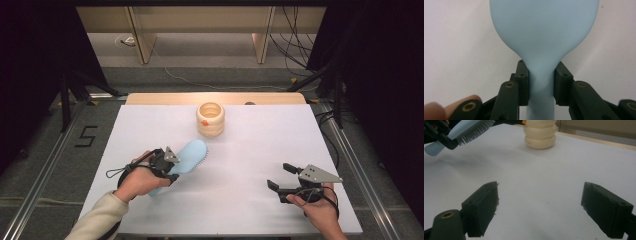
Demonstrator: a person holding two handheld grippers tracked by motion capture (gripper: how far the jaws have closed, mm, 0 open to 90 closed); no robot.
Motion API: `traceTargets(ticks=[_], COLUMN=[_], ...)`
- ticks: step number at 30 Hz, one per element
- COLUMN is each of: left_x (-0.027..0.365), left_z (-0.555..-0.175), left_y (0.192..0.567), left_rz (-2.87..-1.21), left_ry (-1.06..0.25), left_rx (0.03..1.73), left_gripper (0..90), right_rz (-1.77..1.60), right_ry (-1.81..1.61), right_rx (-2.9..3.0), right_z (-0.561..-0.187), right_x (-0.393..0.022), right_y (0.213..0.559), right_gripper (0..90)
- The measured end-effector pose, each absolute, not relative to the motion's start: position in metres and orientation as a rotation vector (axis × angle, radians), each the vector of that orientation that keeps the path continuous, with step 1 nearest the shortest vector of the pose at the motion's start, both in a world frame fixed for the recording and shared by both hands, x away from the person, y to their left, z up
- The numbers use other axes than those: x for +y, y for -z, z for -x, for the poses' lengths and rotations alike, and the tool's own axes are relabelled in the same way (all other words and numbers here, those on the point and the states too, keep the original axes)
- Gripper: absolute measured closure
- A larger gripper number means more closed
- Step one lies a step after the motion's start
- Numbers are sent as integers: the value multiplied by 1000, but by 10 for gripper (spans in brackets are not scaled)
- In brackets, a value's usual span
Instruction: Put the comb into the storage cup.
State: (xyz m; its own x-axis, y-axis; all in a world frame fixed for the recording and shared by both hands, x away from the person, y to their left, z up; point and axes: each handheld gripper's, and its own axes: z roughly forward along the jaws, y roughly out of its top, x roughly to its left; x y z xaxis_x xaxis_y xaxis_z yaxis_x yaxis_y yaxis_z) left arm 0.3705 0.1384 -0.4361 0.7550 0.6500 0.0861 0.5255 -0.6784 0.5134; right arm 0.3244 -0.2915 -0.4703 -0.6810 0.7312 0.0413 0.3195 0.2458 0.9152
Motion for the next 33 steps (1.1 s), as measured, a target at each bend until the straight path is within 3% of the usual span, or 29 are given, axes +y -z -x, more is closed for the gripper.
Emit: traceTargets(ticks=[19,33], left_x=[140,139], left_z=[-367,-363], left_y=[432,436], left_rz=[-2290,-2222], left_ry=[-487,-499], left_rx=[919,958], left_gripper=[695,695], right_rz=[-966,-967], right_ry=[-1426,-1425], right_rx=[2122,2120], right_z=[-324,-324], right_x=[-292,-292], right_y=[470,470], right_gripper=[156,156])
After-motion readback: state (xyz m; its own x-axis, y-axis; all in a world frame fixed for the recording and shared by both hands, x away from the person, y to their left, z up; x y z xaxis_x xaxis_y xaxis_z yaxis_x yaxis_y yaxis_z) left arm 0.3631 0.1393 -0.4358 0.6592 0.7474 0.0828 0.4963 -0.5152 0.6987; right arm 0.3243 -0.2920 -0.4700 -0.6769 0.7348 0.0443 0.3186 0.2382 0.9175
